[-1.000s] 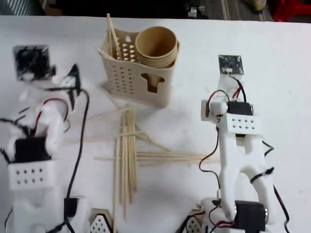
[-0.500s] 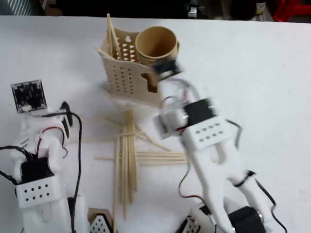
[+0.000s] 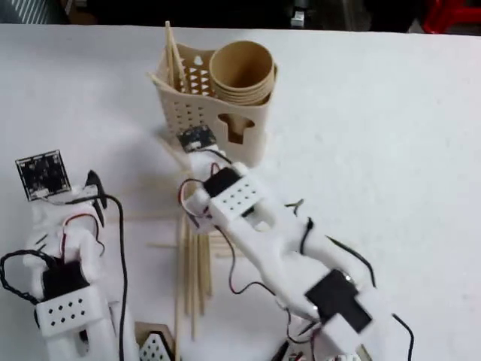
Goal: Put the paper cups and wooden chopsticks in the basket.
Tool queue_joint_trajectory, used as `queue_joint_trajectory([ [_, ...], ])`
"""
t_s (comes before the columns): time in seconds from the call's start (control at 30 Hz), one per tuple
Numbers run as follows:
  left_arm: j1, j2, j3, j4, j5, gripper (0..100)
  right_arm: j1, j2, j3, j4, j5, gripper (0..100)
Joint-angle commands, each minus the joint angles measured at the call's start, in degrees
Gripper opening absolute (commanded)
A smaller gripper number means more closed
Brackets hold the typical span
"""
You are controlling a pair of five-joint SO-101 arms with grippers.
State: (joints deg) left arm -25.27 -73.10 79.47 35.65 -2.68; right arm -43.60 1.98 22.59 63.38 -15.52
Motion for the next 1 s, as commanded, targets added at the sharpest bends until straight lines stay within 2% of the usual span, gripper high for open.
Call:
queue_joint_trajectory([
  [0.0, -0.3, -1.9, 0.9, -1.6, 0.0, 18, -1.2, 0.7, -0.4, -3.9, -2.5, 9.1],
  [0.13, -0.3, -3.0, 1.6, -1.1, -3.7, 18, -2.0, 1.1, -0.4, -6.1, -3.3, 9.1],
  [0.43, -0.3, -3.0, 1.7, -1.1, -4.1, 18, -0.5, 6.1, -0.4, -7.1, -3.3, 9.5],
  [0.6, -0.3, -3.1, 2.4, -1.1, -4.2, 18, -0.5, 7.0, -0.4, -6.9, -3.3, 18.7],
  [0.87, -0.3, -3.1, 2.6, -1.1, -4.2, 18, -0.7, 7.2, -0.2, -7.1, -3.3, 9.9],
  [0.97, -0.3, -3.1, 2.6, -1.1, -4.3, 18, -0.7, 7.2, -0.1, -6.9, -3.3, 9.4],
])
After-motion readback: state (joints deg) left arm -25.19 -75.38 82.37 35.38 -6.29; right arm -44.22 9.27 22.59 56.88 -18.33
